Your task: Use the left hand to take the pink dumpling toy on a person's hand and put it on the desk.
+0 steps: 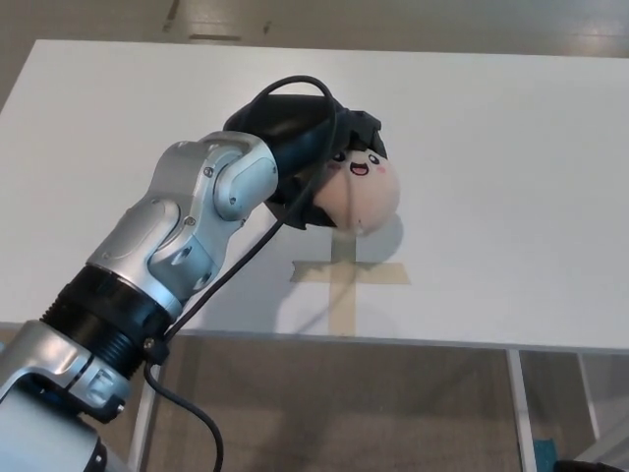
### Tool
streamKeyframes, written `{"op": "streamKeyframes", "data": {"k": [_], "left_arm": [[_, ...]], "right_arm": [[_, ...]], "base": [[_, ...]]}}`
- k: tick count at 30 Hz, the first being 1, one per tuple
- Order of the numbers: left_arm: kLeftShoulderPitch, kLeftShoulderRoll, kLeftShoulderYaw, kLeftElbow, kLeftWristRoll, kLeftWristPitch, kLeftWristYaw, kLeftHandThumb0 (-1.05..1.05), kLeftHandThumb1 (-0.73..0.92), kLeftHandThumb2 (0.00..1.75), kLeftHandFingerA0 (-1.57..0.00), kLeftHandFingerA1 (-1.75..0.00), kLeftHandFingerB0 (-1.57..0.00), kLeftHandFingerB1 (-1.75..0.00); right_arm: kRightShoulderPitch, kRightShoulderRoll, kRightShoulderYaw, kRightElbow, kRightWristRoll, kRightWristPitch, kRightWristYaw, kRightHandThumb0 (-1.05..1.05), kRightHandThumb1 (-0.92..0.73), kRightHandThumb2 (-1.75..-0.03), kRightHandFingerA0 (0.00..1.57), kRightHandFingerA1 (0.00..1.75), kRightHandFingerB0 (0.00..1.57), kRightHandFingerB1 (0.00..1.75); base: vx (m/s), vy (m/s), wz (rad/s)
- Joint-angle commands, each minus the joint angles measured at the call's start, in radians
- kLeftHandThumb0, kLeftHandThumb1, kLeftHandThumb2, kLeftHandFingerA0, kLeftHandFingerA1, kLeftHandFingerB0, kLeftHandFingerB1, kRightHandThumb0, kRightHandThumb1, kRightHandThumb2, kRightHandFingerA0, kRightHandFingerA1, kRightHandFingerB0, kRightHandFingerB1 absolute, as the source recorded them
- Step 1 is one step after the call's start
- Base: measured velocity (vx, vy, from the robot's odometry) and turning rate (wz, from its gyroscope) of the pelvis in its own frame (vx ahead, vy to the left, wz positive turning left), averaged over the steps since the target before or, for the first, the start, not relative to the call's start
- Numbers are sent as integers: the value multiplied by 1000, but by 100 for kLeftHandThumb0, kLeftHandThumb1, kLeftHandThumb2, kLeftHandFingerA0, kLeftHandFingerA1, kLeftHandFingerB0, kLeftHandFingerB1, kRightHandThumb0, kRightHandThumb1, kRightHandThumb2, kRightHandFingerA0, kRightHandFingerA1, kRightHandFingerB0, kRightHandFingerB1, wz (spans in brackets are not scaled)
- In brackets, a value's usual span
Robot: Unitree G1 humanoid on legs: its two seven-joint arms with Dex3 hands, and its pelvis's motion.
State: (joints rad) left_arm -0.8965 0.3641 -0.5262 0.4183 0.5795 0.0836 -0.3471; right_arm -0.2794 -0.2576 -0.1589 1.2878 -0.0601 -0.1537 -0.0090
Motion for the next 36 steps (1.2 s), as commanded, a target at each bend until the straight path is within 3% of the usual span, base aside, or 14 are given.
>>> {"op": "streamKeyframes", "data": {"k": [1, 7, 8, 9, 12, 16, 20, 21, 22, 23, 24, 26, 31, 36], "left_arm": [[10, 4, 15, -6, 10, -11, -17, -22, 77, 63, -68, -159, -87, -71], [-22, 68, 90, -37, -31, -39, -54, -21, 78, 63, -69, -158, -87, -69], [-25, 90, 117, -47, -44, -54, -54, -22, 77, 64, -69, -158, -84, -83], [-24, 97, 128, -50, -47, -61, -54, -22, 77, 64, -69, -158, -84, -83], [-15, 138, 174, -53, -56, -92, -45, -24, 77, 65, -69, -155, -87, -58], [0, 164, 199, -40, -56, -95, -41, -25, 76, 65, -69, -153, -83, -55], [39, 214, 238, -27, -61, -109, -28, -27, 76, 66, -68, -150, -86, -63], [59, 237, 256, -19, -67, -119, -26, -27, 76, 66, -68, -149, -83, -75], [67, 247, 263, -14, -71, -126, -25, -27, 77, 65, -73, -139, -86, -60], [75, 257, 271, -8, -74, -135, -24, -27, 77, 65, -73, -139, -86, -60], [86, 266, 277, -6, -75, -142, -21, -27, 78, 64, -79, -124, -77, -49], [98, 274, 282, 2, -74, -151, -15, -26, 78, 64, -79, -122, -79, -50], [167, 294, 300, 36, -68, -171, 5, -27, 77, 64, -77, -126, -83, -54], [207, 290, 293, 102, -45, -175, 44, -25, 78, 65, -72, -138, -70, -46]], "right_arm": [[3, -2, 2, 6, 6, 19, 17, -19, -67, -59, 59, 45, 50, 41], [-4, -9, 5, 4, 3, 26, 20, -19, -67, -59, 58, 44, 50, 42], [-1, -15, 5, 4, 3, 25, 21, -19, -67, -59, 58, 44, 50, 42], [0, -17, 5, 4, 3, 24, 22, -19, -67, -59, 58, 44, 50, 42], [-1, -17, 7, 5, 1, 26, 19, -19, -67, -59, 57, 44, 51, 42], [5, -16, 10, 5, -1, 25, 17, -19, -67, -59, 57, 44, 51, 42], [9, -16, 10, 8, 2, 28, 17, -19, -67, -59, 56, 43, 49, 41], [8, -16, 9, 8, 4, 29, 18, -19, -67, -59, 56, 43, 49, 41], [6, -15, 7, 8, 5, 30, 18, -19, -67, -59, 56, 43, 49, 41], [4, -15, 6, 8, 7, 31, 18, -19, -67, -59, 56, 43, 49, 41], [3, -15, 5, 7, 7, 31, 18, -20, -67, -59, 56, 43, 49, 41], [4, -16, 5, 6, 7, 31, 19, -20, -67, -59, 56, 43, 49, 41], [8, -17, 5, 3, 7, 30, 19, -20, -67, -60, 55, 43, 50, 41], [0, -16, 9, 5, 1, 29, 14, -20, -67, -59, 56, 44, 50, 41]], "base": [[0, 0, 0], [0, 0, 0], [0, 0, 0], [0, 0, 0], [0, 0, 0], [0, 0, 0], [0, 0, 0], [0, 0, 0], [0, 0, 0], [0, 0, 0], [0, 0, 0], [0, 0, 0], [0, 0, 0], [0, 0, 0]]}}
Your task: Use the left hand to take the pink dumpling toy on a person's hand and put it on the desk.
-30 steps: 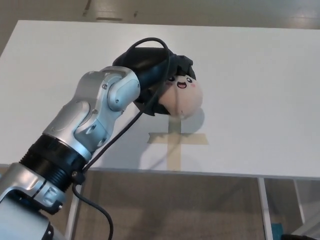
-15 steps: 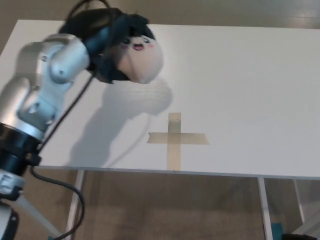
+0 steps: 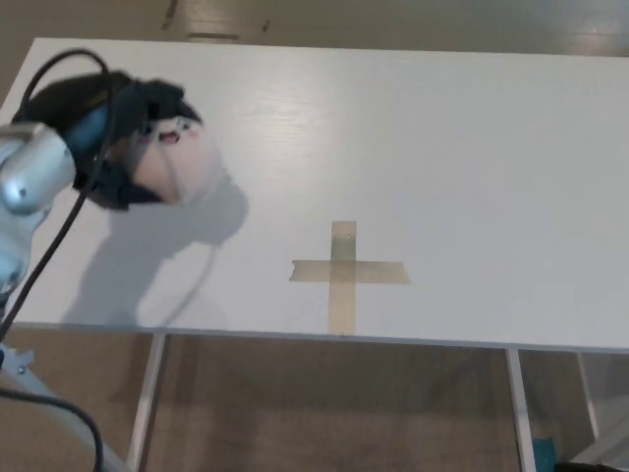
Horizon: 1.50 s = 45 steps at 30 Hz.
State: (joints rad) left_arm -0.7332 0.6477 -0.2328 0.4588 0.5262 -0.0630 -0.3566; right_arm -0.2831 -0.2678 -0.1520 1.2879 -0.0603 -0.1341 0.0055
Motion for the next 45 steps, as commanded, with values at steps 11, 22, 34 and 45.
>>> {"op": "streamKeyframes", "data": {"k": [11, 22, 34, 45], "left_arm": [[66, -20, -49, 158, 40, -30, 90, -23, 79, 63, -82, -105, -49, -38], [91, -33, -93, 148, 52, -4, 61, -27, 77, 63, -83, -51, -55, -40], [82, -21, -69, 78, 2, 105, -91, -79, 43, 87, 0, 0, -1, -13], [94, 0, -8, 18, -47, 126, -136, -81, 43, 88, 0, 0, 0, -9]], "right_arm": [[-1, -4, 4, 5, 2, 9, -3, -20, -67, -59, 56, 44, 50, 41], [0, -3, 0, 2, 6, 4, 4, -20, -67, -59, 56, 44, 50, 41], [-3, -5, 4, 3, 3, 10, 6, -20, -67, -59, 57, 44, 50, 41], [-3, -3, 6, 3, 2, 9, 6, -20, -67, -59, 56, 43, 49, 41]], "base": [[0, 0, 0], [0, 0, 0], [0, 0, 0], [0, 0, 0]]}}
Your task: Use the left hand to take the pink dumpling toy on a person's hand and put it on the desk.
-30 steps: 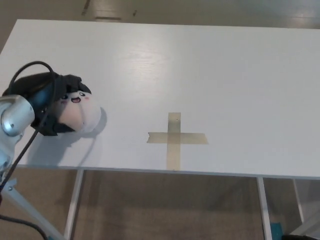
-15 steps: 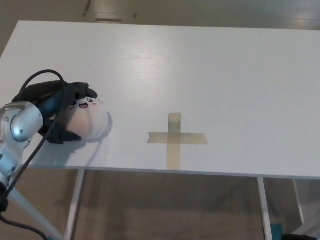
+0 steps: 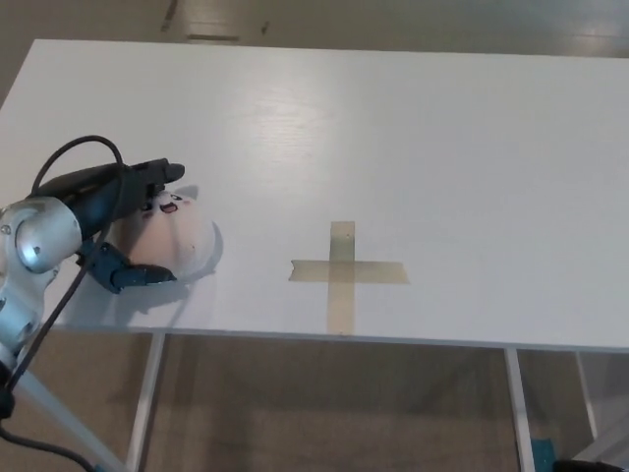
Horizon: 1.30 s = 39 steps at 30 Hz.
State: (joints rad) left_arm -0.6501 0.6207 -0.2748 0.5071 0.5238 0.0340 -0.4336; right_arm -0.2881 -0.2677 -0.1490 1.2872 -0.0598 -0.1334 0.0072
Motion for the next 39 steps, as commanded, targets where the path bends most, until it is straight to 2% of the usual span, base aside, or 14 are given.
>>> {"op": "streamKeyframes", "data": {"k": [1, 2, 7, 15, 16, 22, 23, 24, 25, 26, 30, 32, 33, 39], "left_arm": [[11, 28, 36, -33, -45, 30, -61, -81, 43, 88, 0, 0, 0, -9], [6, 47, 58, -69, -63, 42, -90, -98, 52, 67, 0, 0, 0, -15], [-17, 120, 166, -291, -140, 110, -184, -97, 52, 66, 0, 0, 0, -12], [63, 213, 437, -641, -335, 20, -218, -99, 50, 68, 0, 0, 0, -10], [109, 210, 509, -721, -379, 14, -228, -79, 41, 87, 0, 0, 0, -4], [372, 151, 794, -1061, -563, 13, -302, -71, 41, 83, 0, -4, -6, -16], [471, 113, 875, -1159, -661, 67, -352, -32, 15, 79, -1, -49, 0, -45], [527, 93, 913, -1203, -708, 91, -374, -26, 18, 80, -10, -51, -9, -49], [563, 80, 937, -1230, -737, 105, -387, -26, 18, 80, -10, -51, -9, -49], [654, 43, 979, -1264, -792, 90, -407, -44, 35, 61, -45, -46, -37, -40], [939, -59, 1081, -1314, -968, 3, -506, -33, 46, 53, -69, -49, -55, -41], [1025, -82, 1091, -1316, -1017, -20, -546, -36, 48, 54, -72, -50, -58, -42], [1090, -102, 1090, -1310, -1039, -37, -579, -38, 39, 78, -75, -68, -50, -55], [1381, -195, 1074, -1237, -1040, -107, -700, -38, 40, 80, -76, -70, -50, -56]], "right_arm": [[2, -3, 3, 4, 2, 9, 4, -20, -67, -59, 56, 43, 49, 41], [2, -2, 1, 4, 4, 11, 5, -21, -67, -59, 56, 43, 49, 41], [-2, -8, -2, 4, 9, 14, 15, -21, -67, -60, 54, 43, 48, 41], [11, -9, -1, 8, 7, 14, 21, -21, -67, -60, 51, 42, 47, 41], [12, -8, 1, 8, 5, 15, 18, -21, -67, -60, 51, 42, 47, 41], [30, -7, 1, 11, 5, 9, 6, -21, -67, -60, 52, 42, 47, 41], [36, -6, -2, 11, 7, 4, 3, -21, -67, -60, 52, 42, 48, 41], [40, -5, -2, 12, 7, 2, 1, -21, -67, -60, 53, 43, 48, 41], [44, -4, -2, 12, 7, 1, 0, -21, -67, -60, 53, 43, 48, 41], [49, -2, -2, 13, 6, 0, -5, -21, -67, -59, 55, 43, 48, 41], [63, 3, 7, 16, -3, -4, -19, -20, -67, -59, 58, 44, 49, 41], [63, 0, 9, 16, -6, -4, -22, -20, -67, -59, 58, 44, 50, 41], [64, -1, 9, 16, -6, -4, -23, -20, -67, -59, 61, 45, 51, 42], [74, -4, 22, 17, -20, -7, -29, -20, -67, -59, 62, 45, 52, 42]], "base": [[0, 0, 0], [0, 0, 0], [0, 0, 0], [0, 0, 0], [0, 0, 0], [0, 0, 0], [0, 0, 0], [0, 0, 0], [0, 0, 0], [0, 0, 0], [0, 0, 0], [0, 0, 0], [0, 0, 0], [0, 0, 0]]}}
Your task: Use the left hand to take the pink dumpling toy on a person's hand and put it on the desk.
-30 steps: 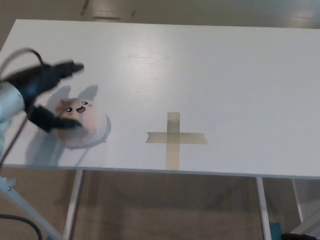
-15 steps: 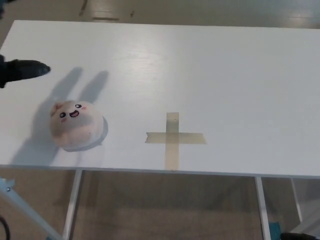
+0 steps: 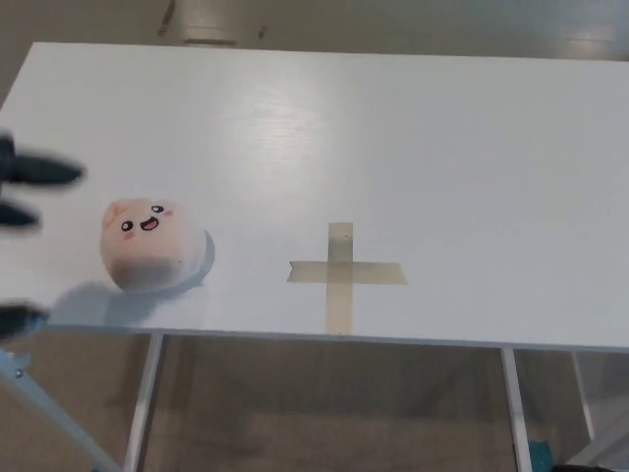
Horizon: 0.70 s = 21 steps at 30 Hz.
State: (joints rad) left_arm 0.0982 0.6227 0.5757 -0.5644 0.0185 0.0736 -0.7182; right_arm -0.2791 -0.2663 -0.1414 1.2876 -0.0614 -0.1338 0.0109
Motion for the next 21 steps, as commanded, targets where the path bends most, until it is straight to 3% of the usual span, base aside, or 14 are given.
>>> {"op": "streamKeyframes", "data": {"k": [1, 2, 3, 8, 9, 10, 11, 12, 13, 14, 18, 20, 21], "left_arm": [[679, -212, 199, -121, -507, -181, -432, -37, 40, 80, -75, -69, -51, -56], [695, -214, 192, -107, -496, -192, -436, -37, 40, 80, -75, -69, -51, -56], [719, -206, 174, -78, -458, -216, -440, -40, 52, 55, -74, -52, -58, -42], [774, -98, 52, 49, -230, -308, -423, -43, 53, 56, -66, -49, -49, -38], [779, -64, 23, 80, -183, -312, -413, -49, 47, 74, -59, -56, -43, -47], [782, -54, 15, 88, -175, -314, -409, -49, 47, 74, -59, -56, -43, -47], [774, -26, -24, 128, -114, -307, -386, -46, 58, 57, -60, -46, -43, -36], [765, 6, -68, 174, -47, -301, -357, -46, 58, 57, -60, -46, -43, -36], [740, 24, -119, 226, 21, -287, -314, -54, 50, 79, -55, -56, -37, -46], [686, 24, -190, 309, 101, -261, -241, -54, 51, 80, -58, -57, -37, -46], [582, 17, -310, 463, 212, -219, -93, -53, 51, 80, -60, -58, -38, -47], [422, -43, -388, 649, 313, -157, 96, -54, 52, 81, -61, -57, -39, -47], [328, -69, -434, 770, 363, -132, 195, -55, 67, 60, -64, -44, -44, -36]], "right_arm": [[71, -3, 15, 18, -18, -7, -35, -20, -67, -59, 62, 45, 52, 42], [73, -2, 15, 18, -18, -6, -35, -20, -67, -59, 62, 45, 52, 42], [80, -1, 15, 19, -18, -6, -36, -20, -66, -59, 60, 45, 52, 42], [99, 4, 13, 20, -12, -11, -30, -20, -67, -59, 61, 45, 52, 42], [104, 5, 13, 20, -11, -13, -27, -20, -67, -59, 61, 45, 52, 42], [105, 5, 13, 20, -11, -14, -27, -20, -67, -59, 61, 45, 52, 42], [109, 6, 13, 21, -11, -16, -28, -20, -67, -59, 61, 45, 51, 42], [114, 8, 13, 22, -11, -19, -30, -20, -67, -59, 61, 45, 51, 42], [118, 7, 16, 23, -14, -17, -35, -20, -66, -59, 61, 45, 52, 42], [124, 6, 20, 24, -19, -18, -40, -21, -67, -59, 61, 45, 52, 42], [135, 6, 26, 24, -23, -21, -46, -21, -67, -59, 61, 45, 52, 42], [133, 11, 29, 27, -25, -15, -48, -21, -67, -59, 63, 46, 52, 42], [133, 12, 30, 29, -25, -11, -49, -21, -67, -60, 63, 46, 51, 42]], "base": [[0, 0, 0], [0, 0, 0], [0, 0, 0], [0, 0, 0], [0, 0, 0], [0, 0, 0], [0, 0, 0], [0, 0, 0], [0, 0, 0], [0, 0, 0], [0, 0, 2], [0, 0, 0], [0, 0, 0]]}}
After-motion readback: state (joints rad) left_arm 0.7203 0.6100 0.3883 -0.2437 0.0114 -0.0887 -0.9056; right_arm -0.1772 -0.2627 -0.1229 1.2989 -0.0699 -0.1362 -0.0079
